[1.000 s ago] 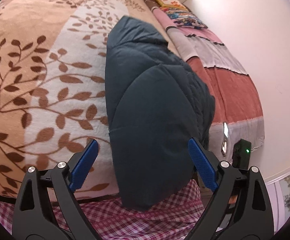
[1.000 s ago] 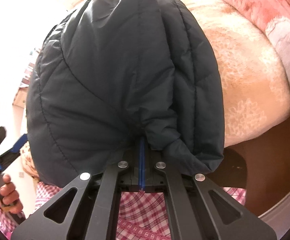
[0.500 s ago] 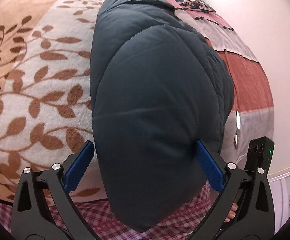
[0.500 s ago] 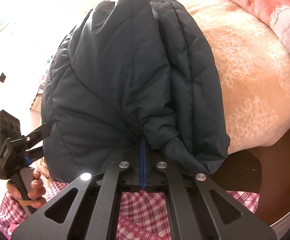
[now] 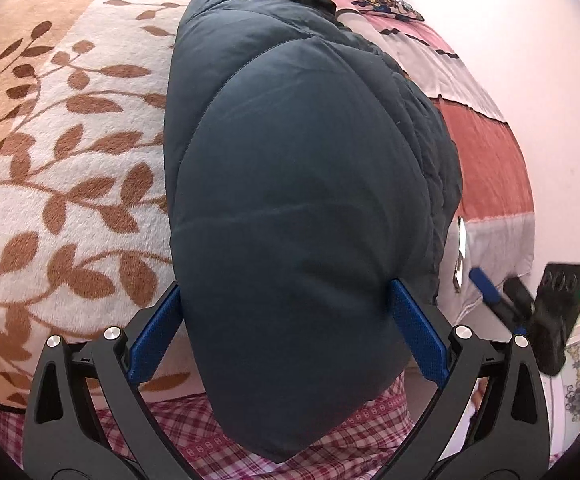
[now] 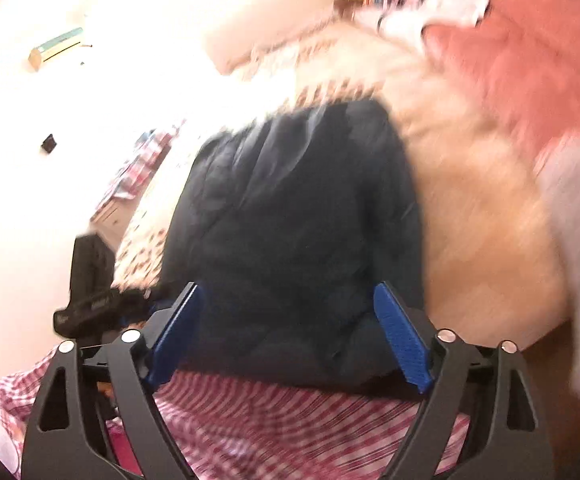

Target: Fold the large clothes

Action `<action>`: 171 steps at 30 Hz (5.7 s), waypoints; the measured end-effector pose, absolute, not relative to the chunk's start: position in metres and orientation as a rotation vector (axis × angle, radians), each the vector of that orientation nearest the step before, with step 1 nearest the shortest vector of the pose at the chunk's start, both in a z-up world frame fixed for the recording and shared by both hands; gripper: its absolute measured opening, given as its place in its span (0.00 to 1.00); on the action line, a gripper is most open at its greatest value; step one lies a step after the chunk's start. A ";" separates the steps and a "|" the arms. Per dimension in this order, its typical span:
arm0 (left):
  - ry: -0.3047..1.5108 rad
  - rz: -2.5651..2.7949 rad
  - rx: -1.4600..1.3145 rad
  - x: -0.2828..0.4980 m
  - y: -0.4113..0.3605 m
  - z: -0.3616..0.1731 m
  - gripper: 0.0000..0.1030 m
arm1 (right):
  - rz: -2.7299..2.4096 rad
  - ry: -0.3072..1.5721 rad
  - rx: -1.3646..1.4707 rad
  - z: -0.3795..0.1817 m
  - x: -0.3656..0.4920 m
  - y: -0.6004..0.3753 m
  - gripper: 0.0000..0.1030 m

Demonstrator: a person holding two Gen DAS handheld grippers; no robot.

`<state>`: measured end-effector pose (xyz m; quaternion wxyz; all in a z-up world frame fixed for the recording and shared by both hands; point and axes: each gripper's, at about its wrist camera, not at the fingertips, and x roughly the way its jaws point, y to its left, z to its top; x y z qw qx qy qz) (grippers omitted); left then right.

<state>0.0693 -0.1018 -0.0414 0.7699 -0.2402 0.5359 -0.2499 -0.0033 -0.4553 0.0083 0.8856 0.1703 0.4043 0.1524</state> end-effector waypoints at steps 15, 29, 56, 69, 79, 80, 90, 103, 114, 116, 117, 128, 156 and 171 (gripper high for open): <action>1.159 -0.561 -0.497 0.074 -0.101 -0.045 0.96 | 0.385 1.087 0.535 -0.070 0.084 -0.482 0.94; 0.952 -0.584 -0.273 0.077 -0.120 -0.009 0.71 | 0.549 1.020 0.634 -0.070 0.067 -0.476 0.48; 0.847 -0.283 -0.340 0.182 0.024 -0.016 0.78 | 0.508 1.019 0.410 -0.058 0.187 -0.334 0.69; 0.794 -0.255 -0.282 0.131 0.027 0.021 0.78 | 0.410 0.923 0.340 -0.007 0.141 -0.349 0.69; 0.777 -0.260 -0.205 0.081 -0.001 0.049 0.78 | 0.380 0.881 0.301 0.017 0.088 -0.347 0.69; 0.778 -0.258 -0.201 0.076 -0.004 0.050 0.78 | 0.376 0.886 0.284 0.017 0.080 -0.344 0.69; 0.797 -0.148 -0.153 0.037 -0.018 0.045 0.78 | 0.350 0.957 0.231 -0.002 0.031 -0.315 0.69; 0.902 -0.027 -0.187 0.012 -0.018 0.022 0.78 | 0.272 1.010 0.187 -0.025 0.001 -0.299 0.69; 0.918 0.022 -0.135 -0.010 -0.033 0.014 0.77 | 0.252 1.040 0.081 -0.043 -0.026 -0.284 0.69; 0.934 0.025 -0.139 -0.012 -0.034 0.011 0.75 | 0.242 1.034 0.071 -0.043 -0.028 -0.283 0.69; 0.944 0.029 -0.138 -0.012 -0.034 0.008 0.74 | 0.235 1.031 0.066 -0.043 -0.029 -0.283 0.69; 0.965 0.016 -0.107 -0.016 -0.045 0.005 0.73 | 0.200 1.046 0.051 -0.045 -0.033 -0.285 0.69; 0.998 0.021 -0.108 -0.019 -0.044 -0.001 0.64 | 0.192 1.071 0.043 -0.048 -0.035 -0.284 0.69; 1.009 0.022 -0.108 -0.018 -0.044 -0.004 0.64 | 0.189 1.070 0.041 -0.050 -0.036 -0.283 0.69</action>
